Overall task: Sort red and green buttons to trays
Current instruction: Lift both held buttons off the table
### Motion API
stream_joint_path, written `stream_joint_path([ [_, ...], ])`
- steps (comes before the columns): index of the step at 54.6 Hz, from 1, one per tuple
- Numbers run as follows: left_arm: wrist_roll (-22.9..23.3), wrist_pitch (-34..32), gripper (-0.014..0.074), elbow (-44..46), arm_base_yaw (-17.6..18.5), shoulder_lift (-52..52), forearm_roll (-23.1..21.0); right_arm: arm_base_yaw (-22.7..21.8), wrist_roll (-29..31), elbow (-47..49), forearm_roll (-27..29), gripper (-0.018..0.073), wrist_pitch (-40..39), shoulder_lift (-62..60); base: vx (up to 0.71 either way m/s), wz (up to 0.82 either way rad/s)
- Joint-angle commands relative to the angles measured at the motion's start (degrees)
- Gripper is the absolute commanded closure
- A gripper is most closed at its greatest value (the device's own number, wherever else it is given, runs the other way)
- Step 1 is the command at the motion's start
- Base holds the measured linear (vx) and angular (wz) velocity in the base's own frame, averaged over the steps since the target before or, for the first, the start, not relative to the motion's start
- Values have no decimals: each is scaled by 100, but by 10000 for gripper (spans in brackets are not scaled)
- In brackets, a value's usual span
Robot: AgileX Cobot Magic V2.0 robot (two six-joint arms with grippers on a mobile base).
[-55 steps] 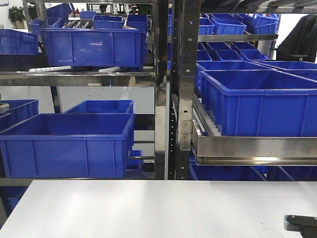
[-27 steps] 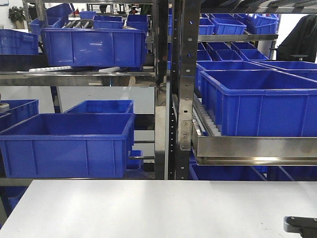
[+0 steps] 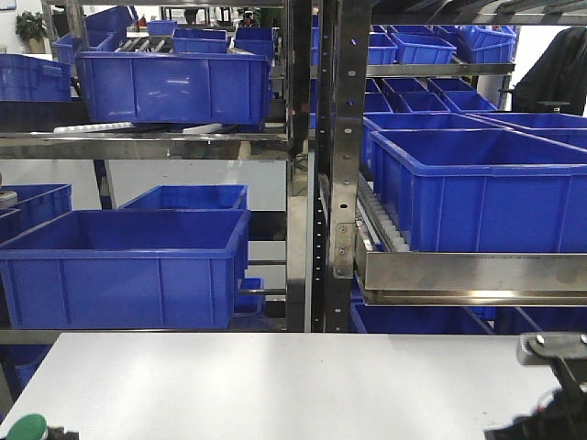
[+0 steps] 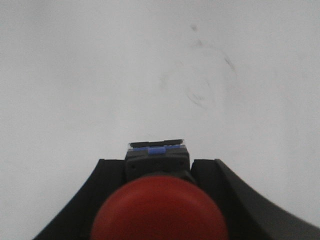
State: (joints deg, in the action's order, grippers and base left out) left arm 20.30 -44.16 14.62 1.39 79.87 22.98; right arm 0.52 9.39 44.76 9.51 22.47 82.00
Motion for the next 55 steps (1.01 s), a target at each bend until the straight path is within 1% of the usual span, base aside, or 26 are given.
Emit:
stream_joint_path([
  [1, 338, -341, 575, 95, 6, -647, 125, 375, 147, 137, 281, 568, -551, -692, 0, 0],
  [6, 588, -144, 575, 100, 6, -1245, 125, 748, 136, 137, 514, 568, -844, -1154, 0, 0],
  [10, 737, 80, 575, 159, 6, -1711, 125, 1001, 160, 137, 484, 568, -998, -1442, 0, 0],
  [13, 847, 294, 575, 294, 6, -2073, 212, 1158, 216, 137, 438, 568, -1075, -1612, 0, 0],
  [18, 1038, 771, 575, 690, 6, -2536, 565, 1386, 330, 137, 316, 568, -1170, -1865, 0, 0],
  [22, 1232, 1340, 575, 1151, 13, -2823, 898, 1519, 325, 137, 324, 568, -1230, -2027, 0, 0],
  [25, 1447, 1709, 575, 1440, 18, -2969, 1137, 1598, 298, 137, 350, 568, -1264, -2175, 0, 0],
  [28, 1699, 2023, 575, 1713, 18, -3073, 1284, 1686, 286, 137, 363, 568, -1305, -2344, 0, 0],
  [31, 1939, 2171, 575, 1891, 18, -3204, 1400, 1778, 286, 137, 363, 568, -1350, -2606, 0, 0],
  [34, 2204, 2171, 575, 2029, 26, -3428, 1580, 1846, 286, 137, 358, 568, -1352, -2903, 0, 0],
  [37, 2501, 2185, 575, 2043, 73, -3657, 1840, 1882, 291, 137, 345, 568, -1286, -3178, 0, 0],
  [40, 2925, 2297, 575, 2011, 176, -3892, 2200, 1882, 291, 137, 322, 568, -1154, -3398, 0, 0],
  [43, 3441, 2464, 575, 1977, 306, -4094, 2693, 1882, 291, 137, 273, 568, -1082, -3576, 0, 0],
  [45, 3803, 2554, 575, 1958, 392, -4267, 3096, 1882, 291, 137, 262, 568, -1078, -3650, 0, 0],
  [49, 4335, 2728, 575, 1919, 508, -4485, 3798, 1882, 256, 131, 321, 568, -969, -3751, 0, 0],
  [52, 4685, 2816, 575, 1844, 552, -4609, 4236, 1882, 236, 80, 333, 568, -918, -3779, 0, 0],
  [55, 5024, 2834, 575, 1744, 557, -4682, 4476, 1882, 249, -52, 316, 568, -972, -3815, 0, 0],
])
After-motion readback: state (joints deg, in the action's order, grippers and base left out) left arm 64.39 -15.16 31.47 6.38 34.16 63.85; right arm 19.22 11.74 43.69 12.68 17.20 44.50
